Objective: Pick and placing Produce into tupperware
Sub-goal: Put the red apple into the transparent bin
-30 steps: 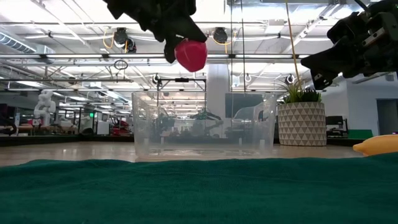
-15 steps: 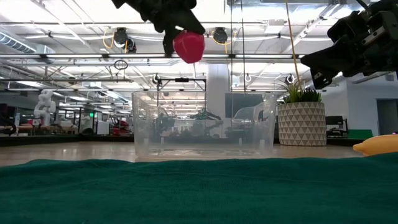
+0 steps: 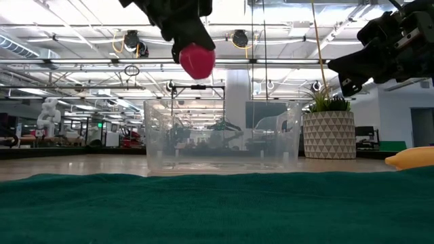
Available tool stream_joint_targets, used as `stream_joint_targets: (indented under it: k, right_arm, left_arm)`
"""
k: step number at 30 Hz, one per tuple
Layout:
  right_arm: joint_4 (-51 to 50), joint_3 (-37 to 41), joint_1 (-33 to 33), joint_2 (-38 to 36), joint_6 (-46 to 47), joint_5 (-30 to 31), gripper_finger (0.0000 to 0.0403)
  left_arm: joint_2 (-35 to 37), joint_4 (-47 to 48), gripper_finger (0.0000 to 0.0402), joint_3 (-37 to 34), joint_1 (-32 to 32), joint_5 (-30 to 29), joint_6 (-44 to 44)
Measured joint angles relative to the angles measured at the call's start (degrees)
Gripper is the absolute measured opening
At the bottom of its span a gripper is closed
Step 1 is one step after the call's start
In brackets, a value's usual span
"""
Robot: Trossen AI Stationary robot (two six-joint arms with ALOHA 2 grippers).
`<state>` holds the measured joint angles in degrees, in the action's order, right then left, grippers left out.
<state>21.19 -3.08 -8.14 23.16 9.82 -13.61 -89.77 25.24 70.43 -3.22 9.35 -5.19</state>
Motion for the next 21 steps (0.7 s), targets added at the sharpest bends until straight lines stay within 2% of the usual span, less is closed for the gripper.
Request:
stream_joint_targets:
  k: [7,21]
  right_arm:
    - [-0.02,0.0,0.0,0.0,0.0,0.0,0.0]
    - [-0.22,-0.01,0.0,0.01,0.0,0.0,0.0]
  left_arm:
    - [-5.7,-1.6,0.0253,-0.07,0.28,0.68,1.73]
    - [-8.53,-1.77,0.0253,-0.04,2.69,1.15,2.47]
